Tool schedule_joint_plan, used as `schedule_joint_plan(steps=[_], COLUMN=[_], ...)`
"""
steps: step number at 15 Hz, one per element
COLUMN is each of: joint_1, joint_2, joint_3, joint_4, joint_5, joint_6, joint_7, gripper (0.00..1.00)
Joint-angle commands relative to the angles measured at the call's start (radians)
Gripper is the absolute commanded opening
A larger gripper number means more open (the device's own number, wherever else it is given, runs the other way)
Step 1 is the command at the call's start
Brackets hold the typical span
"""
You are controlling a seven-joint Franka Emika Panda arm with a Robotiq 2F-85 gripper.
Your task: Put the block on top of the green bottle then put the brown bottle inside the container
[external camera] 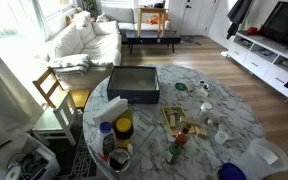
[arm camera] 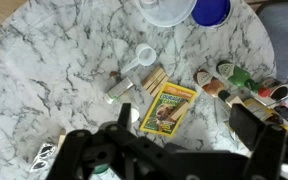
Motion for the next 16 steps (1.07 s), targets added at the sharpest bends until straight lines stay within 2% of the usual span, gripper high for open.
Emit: schedule_joint_plan(steps=[1, 13, 16], joint_1=[-0.013, -0.013, 0.008], joint_2=[0.004, 0.005, -0.014], joint_3=[0.01, 0.01, 0.096], joint_4=[0.002, 0.002, -0.049], joint_5=[0.009, 0.009, 0.044], joint_6=[-0.002, -0.002, -0.017], joint_7=[-0.008, -0.008, 0.074], gripper=[1.0, 1.0, 1.0])
